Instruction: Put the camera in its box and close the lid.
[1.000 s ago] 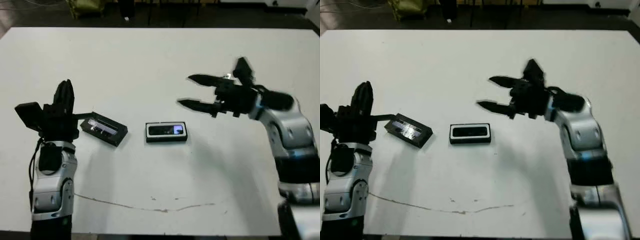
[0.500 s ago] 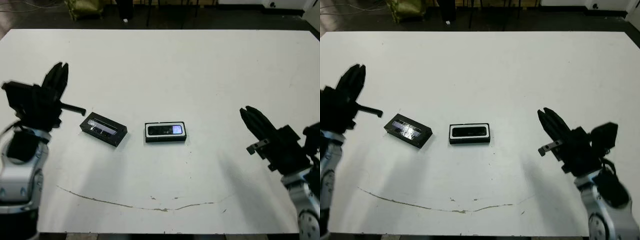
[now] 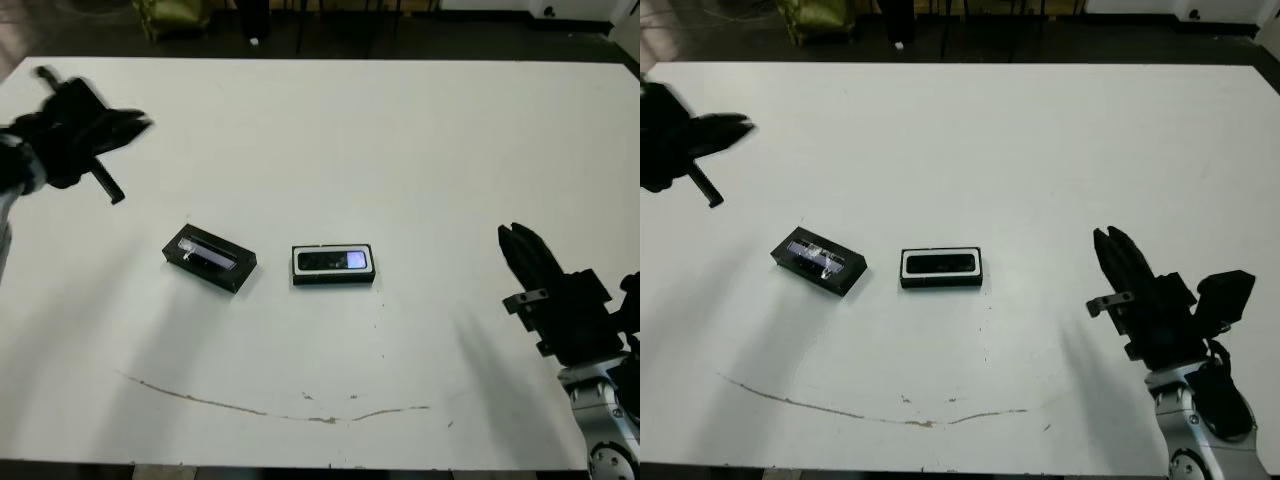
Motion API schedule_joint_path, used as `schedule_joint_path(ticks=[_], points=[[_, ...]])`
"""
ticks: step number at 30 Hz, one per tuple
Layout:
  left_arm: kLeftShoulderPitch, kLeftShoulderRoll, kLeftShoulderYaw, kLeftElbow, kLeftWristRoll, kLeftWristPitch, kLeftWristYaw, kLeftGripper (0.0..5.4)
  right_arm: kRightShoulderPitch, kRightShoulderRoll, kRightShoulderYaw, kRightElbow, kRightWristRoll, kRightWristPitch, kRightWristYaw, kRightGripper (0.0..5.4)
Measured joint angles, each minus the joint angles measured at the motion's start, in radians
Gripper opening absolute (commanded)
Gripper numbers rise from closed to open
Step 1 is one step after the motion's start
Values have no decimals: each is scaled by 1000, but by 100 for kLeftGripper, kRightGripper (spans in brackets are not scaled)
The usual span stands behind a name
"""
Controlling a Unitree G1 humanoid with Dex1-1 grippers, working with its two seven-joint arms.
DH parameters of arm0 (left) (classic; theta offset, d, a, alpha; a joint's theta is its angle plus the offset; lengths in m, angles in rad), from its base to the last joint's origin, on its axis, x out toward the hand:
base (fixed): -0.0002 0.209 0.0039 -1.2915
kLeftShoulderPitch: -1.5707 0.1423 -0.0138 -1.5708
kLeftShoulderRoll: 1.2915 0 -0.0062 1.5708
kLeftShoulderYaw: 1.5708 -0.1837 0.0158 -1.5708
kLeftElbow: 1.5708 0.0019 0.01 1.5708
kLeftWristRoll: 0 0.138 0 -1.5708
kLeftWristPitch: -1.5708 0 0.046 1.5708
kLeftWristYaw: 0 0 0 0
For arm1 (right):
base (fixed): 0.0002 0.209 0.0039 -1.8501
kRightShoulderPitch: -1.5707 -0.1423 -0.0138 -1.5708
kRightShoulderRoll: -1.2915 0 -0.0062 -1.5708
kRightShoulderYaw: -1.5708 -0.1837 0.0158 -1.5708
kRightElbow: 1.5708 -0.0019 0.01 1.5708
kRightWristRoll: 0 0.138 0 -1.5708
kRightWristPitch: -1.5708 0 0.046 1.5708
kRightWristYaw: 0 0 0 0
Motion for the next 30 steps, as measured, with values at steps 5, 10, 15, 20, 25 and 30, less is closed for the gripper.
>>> schedule_joint_path(ticks=[5,10,15,20,25,30], points=[[-204,-68,-174,248,162,-26,-114,0,9,-4,4,-9,33,1,-9,2],[-271,-152,-269,418,289,-99,-56,0,14,-7,4,-8,42,-1,-9,2],[-271,-192,-282,476,320,-147,1,0,22,-9,11,-23,31,0,-23,2],[-270,-215,-308,496,346,-170,5,0,28,-10,23,-38,35,1,-30,2],[-268,-222,-325,519,371,-175,5,0,28,-12,25,-38,56,2,-28,2],[-268,-242,-348,559,402,-177,5,0,32,-18,26,-39,57,6,-31,2]])
